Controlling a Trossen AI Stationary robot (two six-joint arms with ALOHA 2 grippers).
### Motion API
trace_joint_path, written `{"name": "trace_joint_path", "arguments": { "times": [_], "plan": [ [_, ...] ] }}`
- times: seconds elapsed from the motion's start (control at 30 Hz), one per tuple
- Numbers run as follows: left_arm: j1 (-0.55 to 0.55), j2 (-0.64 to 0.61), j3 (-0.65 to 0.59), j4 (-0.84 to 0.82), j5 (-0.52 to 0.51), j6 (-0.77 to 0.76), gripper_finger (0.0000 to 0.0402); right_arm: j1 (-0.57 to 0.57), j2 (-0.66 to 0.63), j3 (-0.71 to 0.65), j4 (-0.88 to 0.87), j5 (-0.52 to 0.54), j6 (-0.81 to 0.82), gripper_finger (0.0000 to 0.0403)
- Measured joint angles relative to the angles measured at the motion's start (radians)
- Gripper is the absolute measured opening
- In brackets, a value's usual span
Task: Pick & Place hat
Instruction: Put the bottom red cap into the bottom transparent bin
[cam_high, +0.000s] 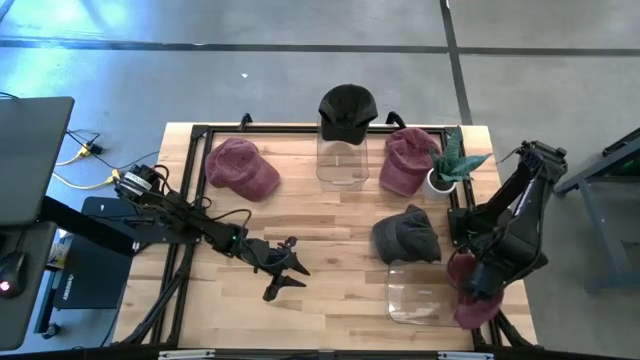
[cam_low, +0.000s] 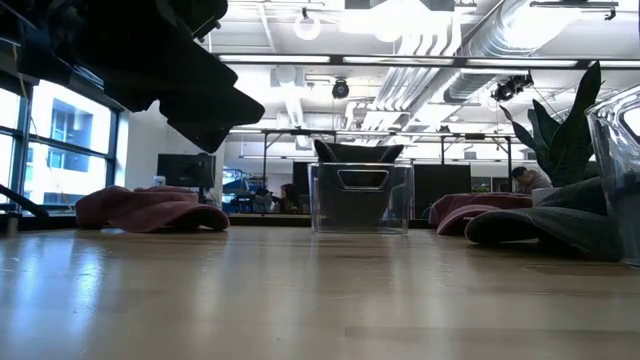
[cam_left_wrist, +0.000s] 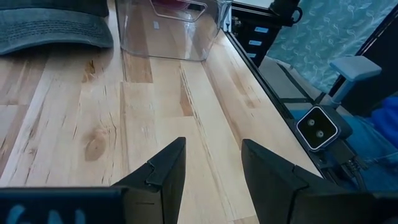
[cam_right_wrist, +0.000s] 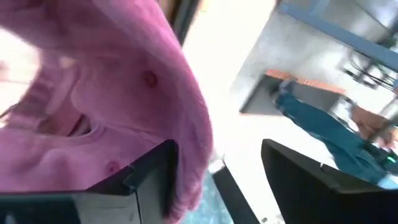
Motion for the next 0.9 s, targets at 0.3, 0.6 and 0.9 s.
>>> {"name": "trace_joint_path", "arguments": {
  "times": [0.3, 0.6, 0.9],
  "plan": [
    [0.000, 0.000, 0.000, 0.000, 0.000, 0.000, 0.0152, -0.059, 0.000, 0.052, -0.012, 0.229, -0.012, 0.0216],
    [0.000, 0.000, 0.000, -0.003, 0.000, 0.000, 0.0152, -0.076, 0.000, -0.015, 0.085, 0.184, -0.038, 0.0020],
    [0.000, 0.000, 0.000, 0.001, -0.008, 0.000, 0.0152, -0.155, 0.000, -0.007, 0.486, 0.561, -0.175, 0.0013]
  ]
}}
